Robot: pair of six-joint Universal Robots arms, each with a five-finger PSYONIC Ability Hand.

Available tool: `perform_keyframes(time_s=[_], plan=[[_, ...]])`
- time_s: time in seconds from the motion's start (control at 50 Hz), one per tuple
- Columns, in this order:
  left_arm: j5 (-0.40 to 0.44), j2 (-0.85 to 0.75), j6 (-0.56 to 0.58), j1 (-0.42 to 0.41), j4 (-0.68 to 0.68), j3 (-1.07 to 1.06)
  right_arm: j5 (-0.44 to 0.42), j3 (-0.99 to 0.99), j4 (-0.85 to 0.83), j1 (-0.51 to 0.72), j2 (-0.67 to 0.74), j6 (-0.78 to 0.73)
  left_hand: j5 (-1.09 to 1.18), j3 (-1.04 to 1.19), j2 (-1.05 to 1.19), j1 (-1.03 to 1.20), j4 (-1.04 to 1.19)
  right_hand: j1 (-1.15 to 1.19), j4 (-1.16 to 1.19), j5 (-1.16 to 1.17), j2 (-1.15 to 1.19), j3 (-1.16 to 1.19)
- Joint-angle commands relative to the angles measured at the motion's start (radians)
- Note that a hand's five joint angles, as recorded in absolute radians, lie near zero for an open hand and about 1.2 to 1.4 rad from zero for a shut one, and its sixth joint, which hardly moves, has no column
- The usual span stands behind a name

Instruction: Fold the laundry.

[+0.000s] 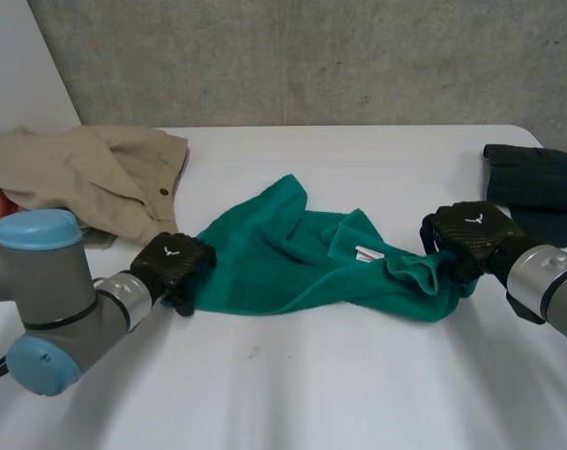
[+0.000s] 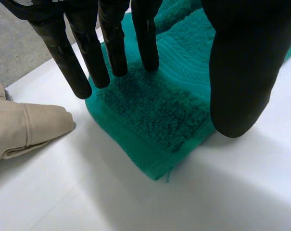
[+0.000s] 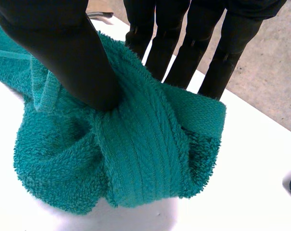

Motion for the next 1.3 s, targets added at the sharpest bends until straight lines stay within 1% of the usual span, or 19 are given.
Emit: perform_keyframes(time_s=[0.02,0.18,0.22,0.32,0.5,0.56,0.64,0.68,0.8,0.9,0.98,1.0,1.04,1.1,1.16,1.3], plan=[[0.003,-0.048,0.01,-0.006,0.013,0.039,-0.003,0.0,-0.008,0.002,0.016,-0.001,0.085,0.092,0.094,0.092,0.088,0.307,0.201,0.271,0.222,0.206],[-0.005,-0.08,0.026,-0.019,0.087,0.083,-0.004,0.009,-0.023,0.004,0.025,-0.003,0.15,0.157,0.158,0.156,0.152,0.307,0.201,0.271,0.222,0.206],[-0.005,-0.088,0.026,-0.022,0.093,0.097,-0.006,0.01,-0.025,0.004,0.025,-0.001,0.197,0.204,0.205,0.203,0.199,0.307,0.201,0.271,0.222,0.206],[-0.005,-0.125,0.029,-0.031,0.098,0.147,-0.007,0.014,-0.027,0.004,0.025,-0.001,0.244,0.251,0.252,0.25,0.246,0.307,0.201,0.271,0.222,0.206],[-0.008,-0.191,0.029,-0.046,0.086,0.246,-0.009,0.017,-0.033,0.002,0.027,0.0,0.449,0.456,0.457,0.455,0.451,0.307,0.201,0.271,0.222,0.206],[-0.009,-0.201,0.029,-0.048,0.086,0.264,-0.009,0.017,-0.033,0.002,0.027,0.0,0.487,0.494,0.496,0.494,0.49,0.307,0.201,0.271,0.222,0.206],[-0.014,-0.201,0.029,-0.051,0.079,0.29,-0.009,0.015,-0.034,0.0,0.027,0.0,0.722,0.729,0.73,0.728,0.724,0.307,0.201,0.271,0.222,0.206],[-0.021,-0.188,0.026,-0.052,0.075,0.301,-0.009,0.017,-0.034,0.0,0.027,0.0,0.901,0.907,0.909,0.907,0.903,0.307,0.201,0.271,0.222,0.206],[-0.057,-0.114,-0.002,-0.052,0.082,0.289,-0.01,0.009,-0.033,-0.004,0.023,-0.003,0.901,0.908,0.91,0.908,0.904,0.307,0.201,0.271,0.222,0.206],[-0.043,-0.102,-0.033,-0.051,0.087,0.278,-0.01,0.003,-0.028,-0.004,0.017,0.002,0.901,0.908,0.91,0.908,0.904,0.307,0.201,0.271,0.222,0.206],[-0.02,-0.129,-0.03,-0.051,0.079,0.275,-0.01,0.006,-0.027,-0.001,0.014,0.003,0.901,0.908,0.91,0.908,0.904,0.307,0.201,0.271,0.222,0.206],[-0.017,-0.134,-0.03,-0.049,0.075,0.273,-0.01,0.007,-0.028,0.0,0.014,0.003,0.791,0.798,0.8,0.797,0.793,0.307,0.201,0.271,0.222,0.206],[-0.017,-0.14,-0.022,-0.049,0.058,0.263,-0.01,0.007,-0.027,0.002,0.02,-0.001,0.407,0.414,0.416,0.414,0.41,0.307,0.201,0.271,0.222,0.206],[-0.018,-0.142,-0.014,-0.048,0.046,0.252,-0.01,0.009,-0.027,0.004,0.022,-0.001,0.385,0.392,0.393,0.391,0.387,0.307,0.201,0.271,0.222,0.206],[-0.018,-0.137,-0.002,-0.043,0.035,0.246,-0.01,0.007,-0.027,0.004,0.02,-0.003,0.241,0.248,0.25,0.248,0.244,0.307,0.201,0.271,0.222,0.206],[-0.014,-0.123,0.012,-0.035,0.038,0.223,-0.01,0.01,-0.027,0.004,0.019,0.002,0.22,0.227,0.229,0.227,0.223,0.307,0.201,0.271,0.222,0.206]])
